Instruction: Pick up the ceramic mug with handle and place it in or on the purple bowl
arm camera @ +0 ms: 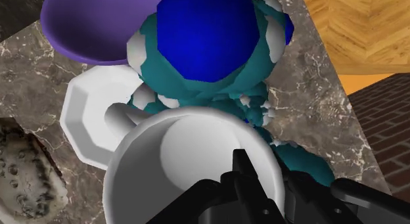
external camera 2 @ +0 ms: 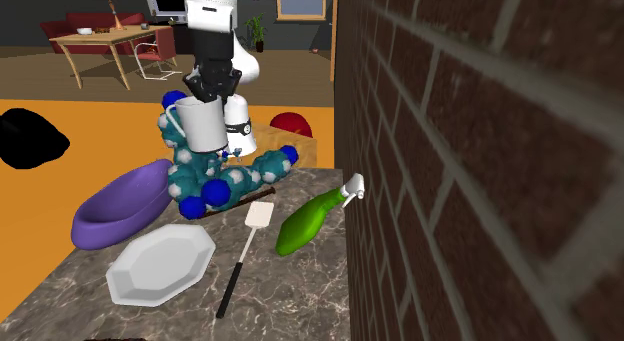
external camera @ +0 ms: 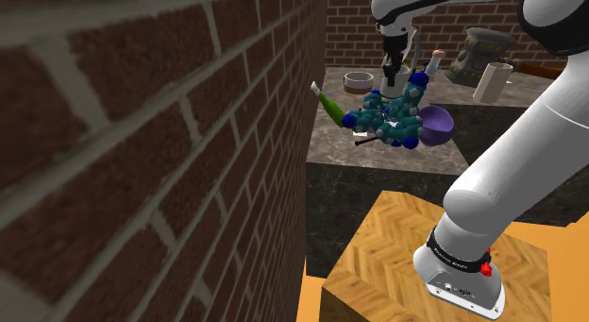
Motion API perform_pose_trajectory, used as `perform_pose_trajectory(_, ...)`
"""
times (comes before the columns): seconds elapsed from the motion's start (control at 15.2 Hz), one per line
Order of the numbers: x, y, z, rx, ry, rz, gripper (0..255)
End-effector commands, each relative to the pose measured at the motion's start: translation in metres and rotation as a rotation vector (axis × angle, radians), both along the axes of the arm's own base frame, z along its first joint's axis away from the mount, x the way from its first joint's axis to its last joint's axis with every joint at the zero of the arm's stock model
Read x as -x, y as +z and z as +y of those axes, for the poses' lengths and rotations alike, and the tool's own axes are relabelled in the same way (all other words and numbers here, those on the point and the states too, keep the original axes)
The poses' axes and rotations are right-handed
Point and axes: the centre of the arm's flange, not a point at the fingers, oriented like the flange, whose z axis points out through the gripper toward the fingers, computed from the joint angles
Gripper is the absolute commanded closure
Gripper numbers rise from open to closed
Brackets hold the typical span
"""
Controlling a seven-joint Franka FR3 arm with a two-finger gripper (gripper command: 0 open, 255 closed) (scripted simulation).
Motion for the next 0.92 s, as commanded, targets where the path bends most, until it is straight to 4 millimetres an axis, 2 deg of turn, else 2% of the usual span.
perform_pose_trajectory(0.0,0.023,-0.004,-0.016,-0.008,-0.003,0.013,255)
perform_pose_trajectory(0.86,0.156,0.005,-0.124,-0.008,-0.003,0.013,255)
